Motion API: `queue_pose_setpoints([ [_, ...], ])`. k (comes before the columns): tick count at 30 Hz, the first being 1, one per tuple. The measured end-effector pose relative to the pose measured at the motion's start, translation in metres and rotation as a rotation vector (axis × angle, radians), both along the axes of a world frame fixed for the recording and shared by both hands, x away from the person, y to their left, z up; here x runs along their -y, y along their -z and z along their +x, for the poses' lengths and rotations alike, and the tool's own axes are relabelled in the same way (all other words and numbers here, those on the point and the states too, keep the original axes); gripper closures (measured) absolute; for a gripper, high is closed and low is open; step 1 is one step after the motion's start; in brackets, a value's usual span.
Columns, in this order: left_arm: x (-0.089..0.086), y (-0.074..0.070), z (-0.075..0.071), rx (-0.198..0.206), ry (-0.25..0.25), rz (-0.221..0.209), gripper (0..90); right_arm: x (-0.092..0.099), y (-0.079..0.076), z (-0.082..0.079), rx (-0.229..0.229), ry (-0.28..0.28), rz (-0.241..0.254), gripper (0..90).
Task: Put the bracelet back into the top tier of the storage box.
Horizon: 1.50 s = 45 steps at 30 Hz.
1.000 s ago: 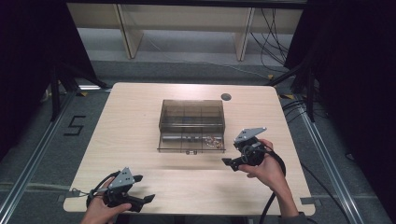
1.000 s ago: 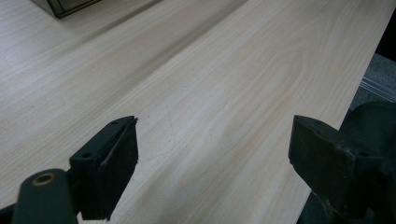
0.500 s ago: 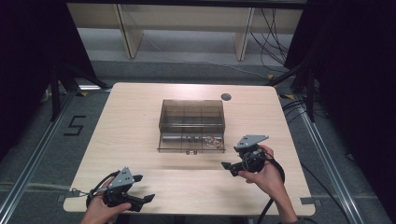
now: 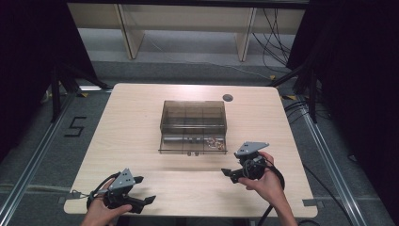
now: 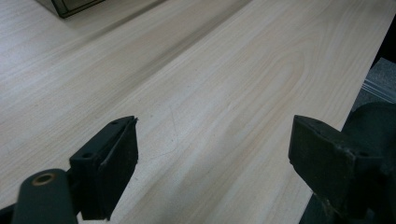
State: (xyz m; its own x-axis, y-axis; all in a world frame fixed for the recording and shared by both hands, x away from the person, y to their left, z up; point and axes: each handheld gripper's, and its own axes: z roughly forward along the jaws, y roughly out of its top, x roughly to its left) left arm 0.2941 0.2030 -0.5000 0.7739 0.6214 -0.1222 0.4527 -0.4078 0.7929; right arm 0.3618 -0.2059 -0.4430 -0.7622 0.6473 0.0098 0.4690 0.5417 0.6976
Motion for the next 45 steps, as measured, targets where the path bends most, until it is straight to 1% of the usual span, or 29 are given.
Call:
queue_pose_setpoints([
  [1, -0.002, -0.001, 0.001, 0.002, 0.017, 0.036, 15.8, 0.0, 0.001, 0.0, -0.001, 0.002, 0.011, 22.5],
  [3, 0.0, 0.0, 0.0, -0.011, -0.011, 0.003, 15.8, 0.0, 0.003, -0.001, 0.005, 0.006, 0.022, 22.1],
  [4, -0.002, -0.001, 0.001, -0.007, -0.004, 0.023, 15.8, 0.0, 0.004, -0.002, 0.01, 0.011, 0.02, 21.7],
  [9, 0.0, 0.0, 0.001, -0.001, -0.002, 0.003, 15.8, 0.001, 0.011, -0.005, -0.002, 0.019, 0.025, 21.8],
  [10, -0.001, 0.0, 0.001, 0.004, 0.01, 0.027, 15.8, 0.001, 0.013, -0.006, 0.002, 0.019, 0.036, 21.7],
  [11, 0.0, 0.0, 0.0, -0.009, -0.02, 0.007, 15.8, 0.0, 0.014, -0.006, 0.014, 0.017, 0.044, 21.5],
  [12, -0.001, 0.0, 0.001, 0.0, -0.01, 0.006, 15.8, 0.002, 0.013, -0.006, -0.008, 0.01, 0.029, 21.5],
  [13, -0.001, 0.0, 0.001, -0.003, -0.015, 0.005, 15.8, 0.002, 0.014, -0.006, 0.001, 0.0, 0.026, 21.5],
  [14, -0.001, 0.0, 0.001, 0.001, -0.006, 0.007, 15.8, 0.001, 0.016, -0.007, 0.008, 0.02, 0.046, 21.4],
  [15, 0.0, 0.0, 0.0, -0.008, -0.018, 0.01, 15.8, 0.001, 0.016, -0.008, 0.0, 0.027, 0.041, 21.2],
  [16, -0.001, 0.0, 0.001, -0.008, -0.003, 0.022, 15.8, 0.002, 0.016, -0.008, -0.004, 0.016, 0.033, 21.2],
  [17, -0.002, -0.001, 0.002, 0.004, 0.012, 0.028, 15.8, 0.001, 0.018, -0.009, 0.019, 0.029, 0.041, 21.2],
  [18, -0.001, 0.0, 0.001, -0.011, -0.004, 0.019, 15.8, 0.002, 0.017, -0.01, -0.007, 0.022, 0.033, 21.1],
  [21, -0.002, 0.0, 0.001, -0.002, -0.007, 0.027, 15.8, 0.002, 0.02, -0.013, -0.007, 0.032, 0.036, 21.1],
  [22, 0.0, 0.0, 0.0, -0.012, -0.019, 0.005, 15.8, 0.002, 0.021, -0.014, -0.014, 0.031, 0.039, 21.2],
  [23, -0.001, 0.0, 0.001, -0.009, -0.011, 0.021, 15.8, 0.002, 0.022, -0.014, -0.011, 0.03, 0.039, 21.2],
  [25, -0.001, 0.0, 0.001, -0.009, -0.01, 0.023, 15.8, 0.002, 0.025, -0.015, -0.007, 0.017, 0.044, 21.2],
  [26, -0.001, 0.0, 0.001, -0.009, -0.01, 0.023, 15.8, 0.001, 0.025, -0.017, -0.017, 0.028, 0.043, 21.2],
  [27, -0.001, 0.0, 0.001, -0.012, -0.005, 0.019, 15.8, 0.001, 0.027, -0.018, -0.005, 0.034, 0.05, 21.2],
  [29, -0.001, 0.0, 0.001, -0.011, -0.009, 0.016, 15.8, 0.002, 0.029, -0.019, -0.016, 0.016, 0.042, 21.1],
  [31, -0.001, 0.0, 0.002, 0.005, 0.01, 0.028, 15.8, 0.001, 0.03, -0.021, -0.012, 0.028, 0.049, 21.2],
  [32, -0.002, 0.0, 0.002, 0.005, 0.012, 0.03, 15.8, 0.002, 0.03, -0.022, -0.027, 0.024, 0.044, 21.1],
  [33, -0.002, 0.0, 0.002, 0.005, 0.011, 0.029, 15.8, 0.001, 0.033, -0.023, -0.003, 0.027, 0.062, 21.2],
  [34, -0.002, -0.001, 0.002, 0.005, 0.013, 0.029, 15.8, 0.002, 0.031, -0.024, -0.025, 0.017, 0.05, 21.2],
  [36, 0.0, 0.0, 0.001, 0.003, 0.001, 0.009, 15.7, 0.002, 0.032, -0.026, -0.021, 0.031, 0.049, 21.2],
  [39, 0.0, 0.0, 0.001, 0.003, 0.001, 0.01, 15.7, 0.002, 0.034, -0.028, -0.021, 0.026, 0.049, 20.8],
  [40, 0.0, 0.0, 0.001, 0.004, 0.002, 0.011, 15.7, 0.001, 0.034, -0.03, -0.04, 0.036, 0.051, 20.6],
  [41, 0.001, 0.0, 0.0, 0.003, -0.002, 0.002, 15.7, 0.001, 0.035, -0.03, -0.023, 0.03, 0.057, 20.1],
  [45, 0.001, 0.0, 0.001, 0.003, 0.0, 0.003, 15.7, 0.0, 0.037, -0.034, -0.037, 0.029, 0.063, 18.0],
])
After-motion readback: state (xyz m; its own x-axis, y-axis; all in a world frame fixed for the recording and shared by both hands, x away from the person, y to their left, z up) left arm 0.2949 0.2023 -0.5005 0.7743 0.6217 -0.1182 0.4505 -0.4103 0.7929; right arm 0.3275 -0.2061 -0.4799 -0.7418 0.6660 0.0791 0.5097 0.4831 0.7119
